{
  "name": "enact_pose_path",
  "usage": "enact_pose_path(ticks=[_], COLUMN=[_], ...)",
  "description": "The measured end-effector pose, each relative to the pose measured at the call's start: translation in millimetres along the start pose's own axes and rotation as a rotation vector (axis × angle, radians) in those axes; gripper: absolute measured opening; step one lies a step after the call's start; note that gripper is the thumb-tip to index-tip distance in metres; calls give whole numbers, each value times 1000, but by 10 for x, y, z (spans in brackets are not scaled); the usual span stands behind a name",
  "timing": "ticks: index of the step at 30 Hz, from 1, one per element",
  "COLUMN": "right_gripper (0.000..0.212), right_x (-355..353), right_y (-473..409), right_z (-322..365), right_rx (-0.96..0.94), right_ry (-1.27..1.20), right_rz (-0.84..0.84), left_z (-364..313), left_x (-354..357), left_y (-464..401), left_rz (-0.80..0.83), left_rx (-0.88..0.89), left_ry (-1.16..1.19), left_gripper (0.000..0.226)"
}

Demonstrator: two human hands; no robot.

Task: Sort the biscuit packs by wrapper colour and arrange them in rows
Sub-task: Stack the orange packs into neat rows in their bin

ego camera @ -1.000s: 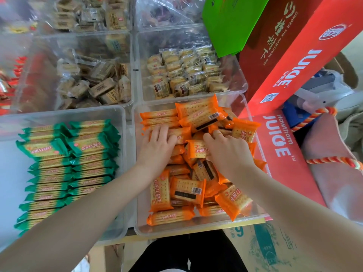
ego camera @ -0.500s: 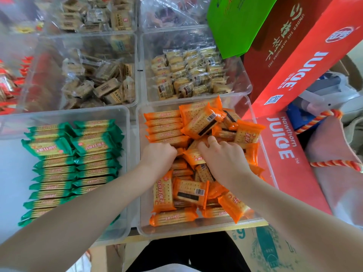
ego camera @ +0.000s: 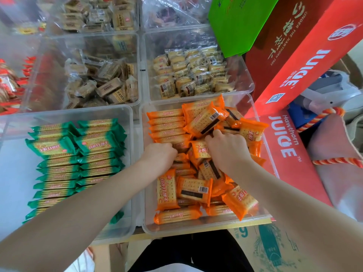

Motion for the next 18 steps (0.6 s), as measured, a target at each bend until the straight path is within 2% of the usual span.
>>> enact_pose_path(ticks=[5, 11, 14, 18], right_gripper=[32, 44, 50, 63], right_x=[98, 223, 272, 262], right_y=[10, -224, -250, -195], right_z=[193, 457, 491, 452], right_rx=[-197, -415, -448, -398], right_ry=[161, 276, 347, 414], right_rz=[52, 197, 261, 306], left_z=[-102, -113, -84, -33], left_x=[-5, 92, 81, -37], left_y=[88, 15, 26, 56], left_rz=[-54, -10, -33, -86], left_rx=[31, -44, -54, -30], left_ry=[-170, -232, -190, -90], left_gripper=[22, 27, 24, 17])
Point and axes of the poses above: each hand's wrist, its own y-axis away from the middle knuckle, its own x-axis out of the palm, z = x × y, the point moved 9 cm from there along -y, towards the middle knuckle, and after that the axes turned 15 degrees about z, right-handed, at the moved point
